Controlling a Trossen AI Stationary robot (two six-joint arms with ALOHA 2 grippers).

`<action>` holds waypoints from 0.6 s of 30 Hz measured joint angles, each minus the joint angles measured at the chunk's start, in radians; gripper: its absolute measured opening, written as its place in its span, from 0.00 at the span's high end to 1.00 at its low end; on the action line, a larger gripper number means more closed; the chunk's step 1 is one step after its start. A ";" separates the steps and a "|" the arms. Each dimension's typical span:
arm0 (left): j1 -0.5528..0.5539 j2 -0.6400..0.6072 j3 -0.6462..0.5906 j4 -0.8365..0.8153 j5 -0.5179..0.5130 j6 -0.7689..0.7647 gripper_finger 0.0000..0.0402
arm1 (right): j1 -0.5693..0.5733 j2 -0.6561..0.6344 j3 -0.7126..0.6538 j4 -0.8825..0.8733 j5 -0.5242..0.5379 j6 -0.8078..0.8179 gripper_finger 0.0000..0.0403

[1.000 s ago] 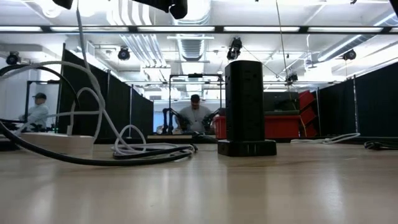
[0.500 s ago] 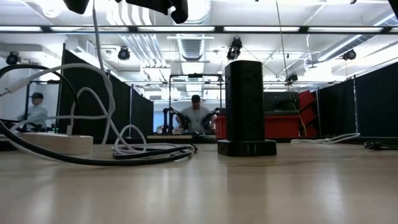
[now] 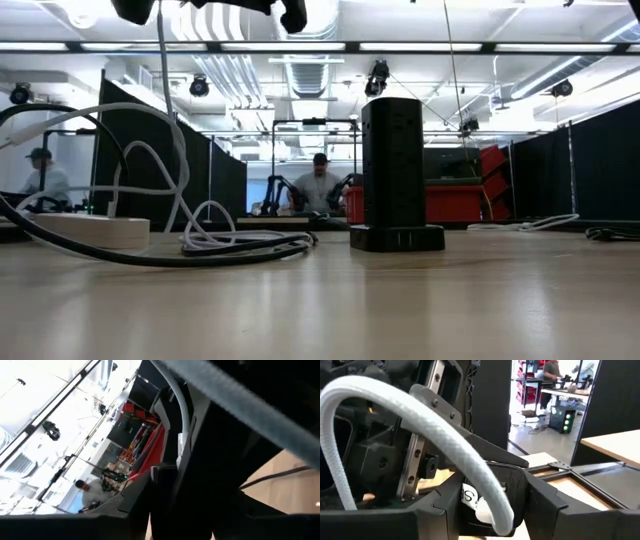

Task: Insert USB
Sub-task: Insert the black charger adapter into the top black outlet extension

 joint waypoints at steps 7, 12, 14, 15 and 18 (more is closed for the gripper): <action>-0.017 -0.025 0.002 0.018 0.057 -0.025 0.32 | 0.084 -0.068 -0.005 -0.180 0.190 -0.066 0.64; -0.007 -0.028 -0.004 0.002 0.094 -0.104 0.23 | 0.199 -0.157 -0.017 -0.489 0.390 0.109 0.64; -0.003 -0.028 -0.007 -0.005 0.111 -0.138 0.19 | 0.246 -0.194 -0.022 -0.617 0.469 0.186 0.64; 0.001 -0.029 -0.009 -0.008 0.122 -0.155 0.18 | 0.270 -0.212 -0.025 -0.681 0.508 0.225 0.64; 0.058 -0.028 -0.037 -0.005 0.223 -0.205 0.20 | 0.378 -0.239 -0.056 -0.875 0.630 0.440 0.64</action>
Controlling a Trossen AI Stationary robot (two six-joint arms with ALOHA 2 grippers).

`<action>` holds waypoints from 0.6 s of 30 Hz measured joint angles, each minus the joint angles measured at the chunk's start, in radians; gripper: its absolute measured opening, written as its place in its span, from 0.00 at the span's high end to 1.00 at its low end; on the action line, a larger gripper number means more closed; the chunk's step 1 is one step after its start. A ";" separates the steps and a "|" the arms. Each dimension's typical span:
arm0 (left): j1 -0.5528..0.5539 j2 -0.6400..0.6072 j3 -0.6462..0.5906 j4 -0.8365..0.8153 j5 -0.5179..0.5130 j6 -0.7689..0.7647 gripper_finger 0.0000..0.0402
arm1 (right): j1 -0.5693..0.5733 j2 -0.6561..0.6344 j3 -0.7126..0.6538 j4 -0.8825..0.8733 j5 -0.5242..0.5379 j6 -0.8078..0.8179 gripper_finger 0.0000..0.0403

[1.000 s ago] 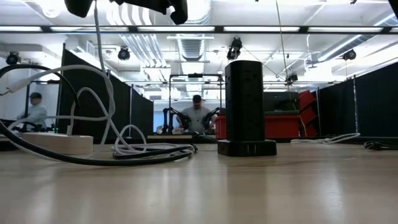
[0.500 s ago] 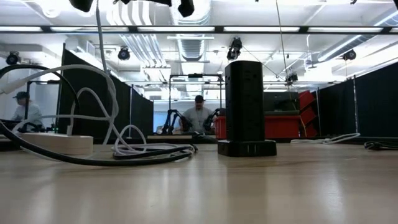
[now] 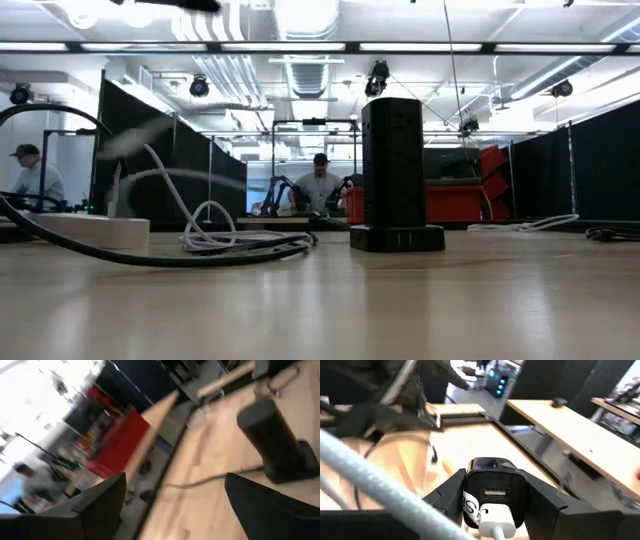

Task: Insert USB
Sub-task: Insert the black charger adapter into the top black outlet extension

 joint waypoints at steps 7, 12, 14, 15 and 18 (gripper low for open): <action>0.217 0.016 -0.116 0.433 0.388 0.221 0.22 | 0.161 0.068 -0.025 -0.207 0.069 0.360 0.64; 0.332 0.047 -0.188 0.819 0.680 0.517 0.22 | 0.172 0.137 -0.025 -0.328 0.053 0.563 0.64; 0.373 0.053 -0.189 0.820 0.680 0.575 0.22 | 0.172 0.161 -0.032 -0.447 -0.005 0.727 0.64; 0.394 0.057 -0.190 0.817 0.682 0.587 0.22 | 0.172 0.174 -0.045 -0.498 -0.033 0.806 0.64; 0.470 0.083 -0.191 0.824 0.782 0.587 0.22 | 0.170 0.195 -0.099 -0.565 -0.094 0.978 0.64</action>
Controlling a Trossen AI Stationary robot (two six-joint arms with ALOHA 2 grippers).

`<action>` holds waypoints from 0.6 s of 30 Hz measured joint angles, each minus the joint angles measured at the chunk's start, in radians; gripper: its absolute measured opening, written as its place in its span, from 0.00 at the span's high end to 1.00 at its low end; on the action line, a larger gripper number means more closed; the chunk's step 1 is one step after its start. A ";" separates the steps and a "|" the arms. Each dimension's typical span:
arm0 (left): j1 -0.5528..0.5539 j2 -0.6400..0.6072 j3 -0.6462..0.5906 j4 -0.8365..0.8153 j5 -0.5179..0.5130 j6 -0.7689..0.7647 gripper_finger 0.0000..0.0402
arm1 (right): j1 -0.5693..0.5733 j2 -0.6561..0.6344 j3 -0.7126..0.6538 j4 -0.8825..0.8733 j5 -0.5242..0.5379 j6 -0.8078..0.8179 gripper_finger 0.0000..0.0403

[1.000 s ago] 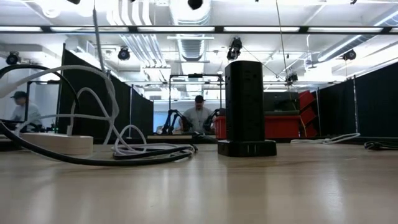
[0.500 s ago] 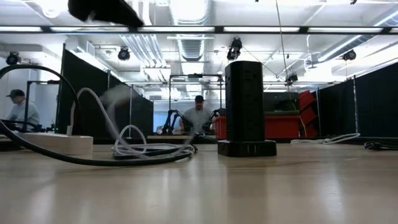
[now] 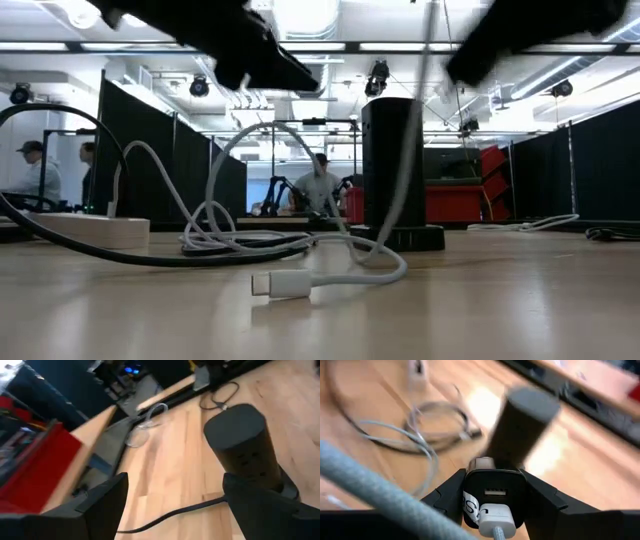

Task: Insert USB
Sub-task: Insert the black charger adapter into the top black outlet extension

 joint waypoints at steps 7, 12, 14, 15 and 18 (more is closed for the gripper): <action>0.130 0.168 0.035 0.027 0.162 -0.006 0.22 | -0.061 0.000 -0.107 0.157 -0.127 -0.093 0.64; 0.183 0.314 0.103 0.033 0.188 0.051 0.22 | -0.140 0.002 -0.171 0.325 -0.262 -0.279 0.64; 0.190 0.355 0.133 0.015 0.184 0.079 0.22 | -0.161 -0.006 -0.182 0.346 -0.271 -0.299 0.64; 0.193 0.368 0.145 0.015 0.184 0.084 0.22 | -0.165 -0.011 -0.187 0.346 -0.273 -0.301 0.64; 0.200 0.393 0.170 0.012 0.187 0.103 0.22 | -0.186 -0.018 -0.207 0.349 -0.318 -0.313 0.64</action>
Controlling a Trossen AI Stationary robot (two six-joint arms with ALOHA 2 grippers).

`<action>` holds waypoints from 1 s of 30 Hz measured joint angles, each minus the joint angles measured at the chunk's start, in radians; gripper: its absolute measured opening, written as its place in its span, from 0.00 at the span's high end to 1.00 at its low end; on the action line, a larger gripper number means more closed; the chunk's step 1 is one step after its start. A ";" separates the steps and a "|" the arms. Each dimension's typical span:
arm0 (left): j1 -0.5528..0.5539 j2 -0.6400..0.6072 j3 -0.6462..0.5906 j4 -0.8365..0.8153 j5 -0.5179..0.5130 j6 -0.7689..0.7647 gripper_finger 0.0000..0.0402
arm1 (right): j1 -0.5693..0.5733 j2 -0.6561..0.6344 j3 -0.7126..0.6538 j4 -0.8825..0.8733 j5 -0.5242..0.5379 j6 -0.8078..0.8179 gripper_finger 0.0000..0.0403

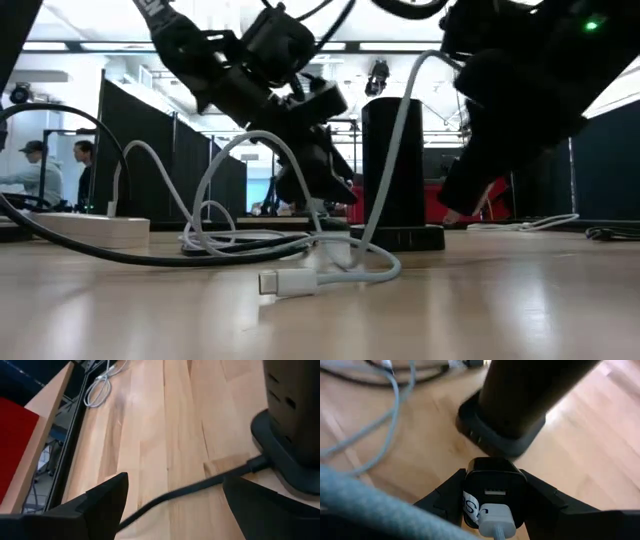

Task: Insert USB
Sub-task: Insert the black charger adapter into the top black outlet extension

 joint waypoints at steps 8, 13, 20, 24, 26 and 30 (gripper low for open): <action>0.002 0.023 0.007 -0.158 0.056 -0.023 0.22 | -0.078 0.000 -0.094 0.185 -0.004 -0.117 0.64; -0.007 0.022 0.007 -0.256 0.108 -0.113 0.22 | -0.133 -0.002 -0.116 0.212 0.049 -0.190 0.64; -0.027 0.021 0.007 -0.272 0.116 -0.197 0.22 | -0.230 -0.009 -0.121 0.213 0.063 -0.290 0.64; -0.031 0.021 0.006 -0.285 0.095 -0.239 0.22 | -0.215 -0.060 -0.117 0.213 0.035 -0.320 0.64; -0.029 0.021 0.006 -0.290 0.070 -0.240 0.22 | -0.189 -0.096 -0.116 0.221 -0.009 -0.305 0.64; -0.023 0.021 0.006 -0.282 0.062 -0.239 0.22 | -0.142 -0.132 -0.130 0.233 -0.064 -0.225 0.64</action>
